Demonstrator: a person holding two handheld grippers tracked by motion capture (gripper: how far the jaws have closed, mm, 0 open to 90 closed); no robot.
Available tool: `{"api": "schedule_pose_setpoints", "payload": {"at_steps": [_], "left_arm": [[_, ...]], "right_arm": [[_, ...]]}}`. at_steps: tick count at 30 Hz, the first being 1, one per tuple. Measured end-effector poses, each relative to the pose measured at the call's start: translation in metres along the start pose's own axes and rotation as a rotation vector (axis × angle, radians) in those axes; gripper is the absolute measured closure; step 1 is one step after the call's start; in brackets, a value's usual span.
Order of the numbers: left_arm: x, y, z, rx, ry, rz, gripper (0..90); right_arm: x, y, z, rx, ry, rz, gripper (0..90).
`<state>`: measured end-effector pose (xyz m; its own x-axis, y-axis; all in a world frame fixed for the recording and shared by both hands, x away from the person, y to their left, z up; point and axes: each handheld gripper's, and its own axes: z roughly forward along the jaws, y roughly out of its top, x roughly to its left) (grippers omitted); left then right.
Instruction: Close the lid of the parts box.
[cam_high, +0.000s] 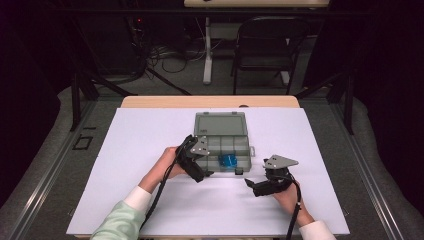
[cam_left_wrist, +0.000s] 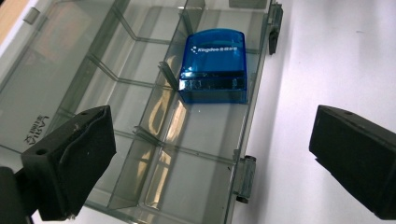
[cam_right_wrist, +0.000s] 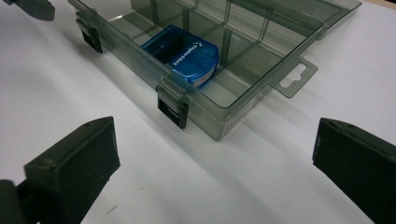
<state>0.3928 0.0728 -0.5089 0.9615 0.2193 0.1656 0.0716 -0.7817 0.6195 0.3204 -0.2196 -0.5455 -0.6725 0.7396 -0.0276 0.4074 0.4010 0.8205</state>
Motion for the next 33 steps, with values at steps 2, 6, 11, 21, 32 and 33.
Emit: {"api": "schedule_pose_setpoints", "payload": {"at_steps": [2,6,11,21,32,33], "left_arm": [[0.000,0.002,0.001,0.021,-0.009,0.007,4.9],[-0.001,0.005,0.004,0.047,-0.020,0.037,18.5],[-0.001,0.011,0.008,0.077,-0.048,0.066,30.1],[0.001,0.015,0.016,0.133,-0.108,0.112,54.9],[0.003,0.016,0.024,0.157,-0.133,0.156,66.8],[0.003,0.016,0.025,0.161,-0.136,0.159,67.7]], "right_arm": [[0.000,0.000,0.000,0.008,0.000,-0.003,0.0],[0.000,-0.001,0.000,0.010,0.002,-0.006,0.0],[0.000,0.000,0.001,0.007,0.004,-0.006,0.0],[0.000,-0.001,0.002,0.012,0.006,-0.008,0.0],[0.000,-0.002,0.002,0.013,0.007,-0.011,0.0],[0.000,-0.002,0.003,0.012,0.006,-0.011,0.0]]}}
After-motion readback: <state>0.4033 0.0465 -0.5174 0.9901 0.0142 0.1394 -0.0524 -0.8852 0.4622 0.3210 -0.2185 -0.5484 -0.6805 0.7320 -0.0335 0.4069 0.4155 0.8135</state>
